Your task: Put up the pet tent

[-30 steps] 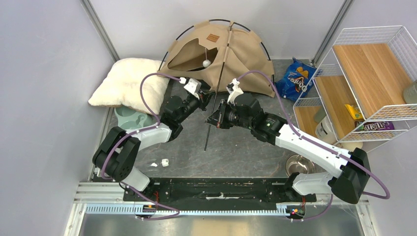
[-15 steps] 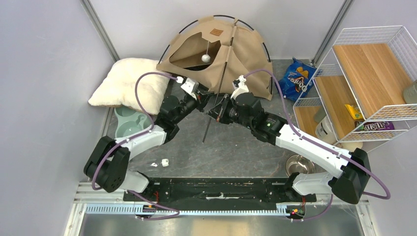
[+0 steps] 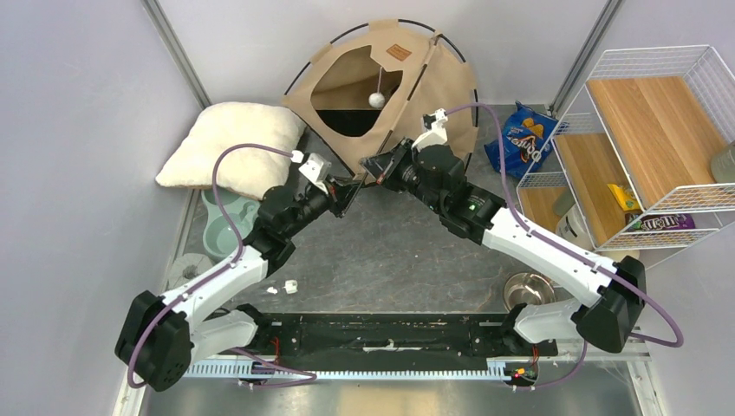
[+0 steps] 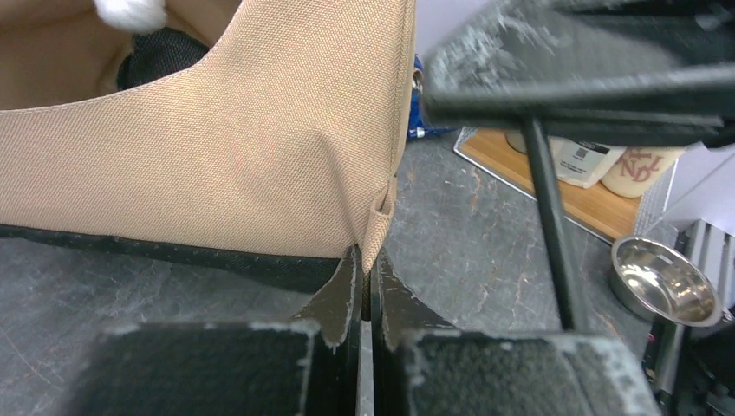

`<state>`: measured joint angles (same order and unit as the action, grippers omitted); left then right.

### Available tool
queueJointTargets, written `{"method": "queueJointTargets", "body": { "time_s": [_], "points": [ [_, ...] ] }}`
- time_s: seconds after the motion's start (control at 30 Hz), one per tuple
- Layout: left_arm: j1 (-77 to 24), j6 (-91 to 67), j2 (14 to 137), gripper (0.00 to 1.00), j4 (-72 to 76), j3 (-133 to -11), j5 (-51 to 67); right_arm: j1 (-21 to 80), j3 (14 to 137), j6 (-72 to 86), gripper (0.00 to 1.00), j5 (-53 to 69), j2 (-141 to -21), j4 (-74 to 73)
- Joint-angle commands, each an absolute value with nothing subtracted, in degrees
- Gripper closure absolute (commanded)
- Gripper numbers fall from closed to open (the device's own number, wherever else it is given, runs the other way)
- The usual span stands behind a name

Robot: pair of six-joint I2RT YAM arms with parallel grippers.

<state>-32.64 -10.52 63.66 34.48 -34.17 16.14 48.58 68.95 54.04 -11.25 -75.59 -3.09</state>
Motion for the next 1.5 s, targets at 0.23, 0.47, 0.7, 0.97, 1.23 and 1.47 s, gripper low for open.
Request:
{"method": "queueJointTargets", "body": {
  "time_s": [0.23, 0.47, 0.7, 0.97, 1.23, 1.47],
  "points": [
    [-33.07, -17.16, 55.49, 0.98, 25.33, -33.38, 18.07, 46.53, 74.15, 50.09, 1.0, -20.65, -78.44, 4.48],
    [-33.09, -24.82, 55.66, 0.98, 20.57, -37.98, 13.99, 46.49, 72.96, 48.43, 1.0, -20.76, -79.33, 4.04],
    [-33.09, -31.2, 57.46, 0.98, 19.13, -40.86, 12.97, 46.66, 73.05, 47.55, 1.0, -18.54, -81.58, 3.76],
    [-33.05, -37.8, 58.62, 0.98, 16.42, -43.29, 9.13, 47.55, 72.77, 46.79, 1.0, -15.37, -83.12, 2.21],
    [-33.07, -37.81, 59.67, 0.98, 16.66, -43.22, 8.66, 47.94, 73.14, 47.97, 0.71, -9.77, -81.05, -5.65],
    [-33.05, -36.3, 60.81, 0.98, 17.31, -43.74, 8.31, 48.12, 71.32, 48.61, 0.6, -3.88, -79.07, -6.76]
  ]
}}
